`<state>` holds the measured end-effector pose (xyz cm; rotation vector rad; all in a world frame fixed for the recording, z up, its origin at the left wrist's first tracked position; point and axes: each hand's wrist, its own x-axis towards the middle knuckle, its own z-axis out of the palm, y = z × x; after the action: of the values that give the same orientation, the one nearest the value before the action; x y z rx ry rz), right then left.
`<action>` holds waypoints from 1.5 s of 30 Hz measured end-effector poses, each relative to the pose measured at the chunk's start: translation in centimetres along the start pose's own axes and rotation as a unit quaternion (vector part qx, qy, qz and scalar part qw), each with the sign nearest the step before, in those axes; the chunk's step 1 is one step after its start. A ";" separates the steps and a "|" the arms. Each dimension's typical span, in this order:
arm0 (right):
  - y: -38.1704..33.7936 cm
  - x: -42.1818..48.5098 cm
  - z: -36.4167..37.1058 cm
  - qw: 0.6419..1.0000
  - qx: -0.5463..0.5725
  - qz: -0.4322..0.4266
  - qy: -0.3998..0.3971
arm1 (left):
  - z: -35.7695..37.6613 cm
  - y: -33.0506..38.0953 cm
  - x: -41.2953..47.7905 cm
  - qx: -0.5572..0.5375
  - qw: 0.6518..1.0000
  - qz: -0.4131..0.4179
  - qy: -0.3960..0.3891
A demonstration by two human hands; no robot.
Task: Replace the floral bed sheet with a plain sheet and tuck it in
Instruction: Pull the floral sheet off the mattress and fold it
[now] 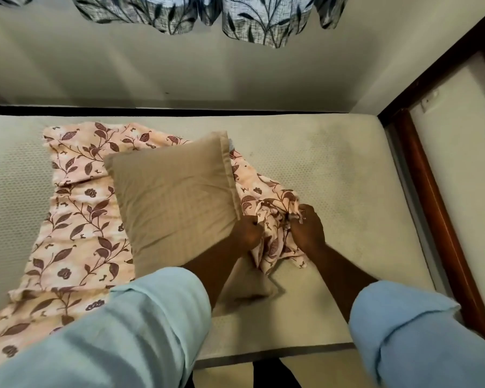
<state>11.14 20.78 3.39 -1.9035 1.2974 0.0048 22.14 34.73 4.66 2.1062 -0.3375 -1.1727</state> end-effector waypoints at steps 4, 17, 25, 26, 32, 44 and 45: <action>1.0 -0.3 1.5 0.998 -0.054 -0.040 -0.017 | -2.6 -1.8 -1.1 -0.066 0.994 -0.018 0.089; -5.6 -4.3 15.3 0.985 -0.089 -0.052 -0.139 | -12.9 -16.8 -1.7 0.048 0.963 -0.206 0.166; -5.1 -4.9 18.6 0.990 -0.105 0.046 -0.081 | -13.7 -24.9 -2.3 -0.039 0.958 -0.243 0.146; -5.0 -4.7 18.9 0.990 -0.082 0.068 -0.090 | -13.8 -25.1 -2.2 -0.108 0.952 -0.244 0.150; -3.6 -4.7 20.7 0.986 -0.017 0.138 -0.097 | -16.5 -25.2 -1.6 -0.276 0.915 -0.260 0.136; -9.9 -11.2 20.6 0.994 0.004 0.106 -0.039 | -23.8 -23.9 -4.7 -0.221 0.940 -0.261 0.016; -10.6 -11.8 20.7 0.993 0.008 0.108 -0.040 | -24.7 -23.8 -5.3 -0.213 0.943 -0.256 0.025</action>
<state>22.44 44.16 1.05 -1.7222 1.4374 0.1801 37.10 65.79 0.55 1.8739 0.4839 -1.3278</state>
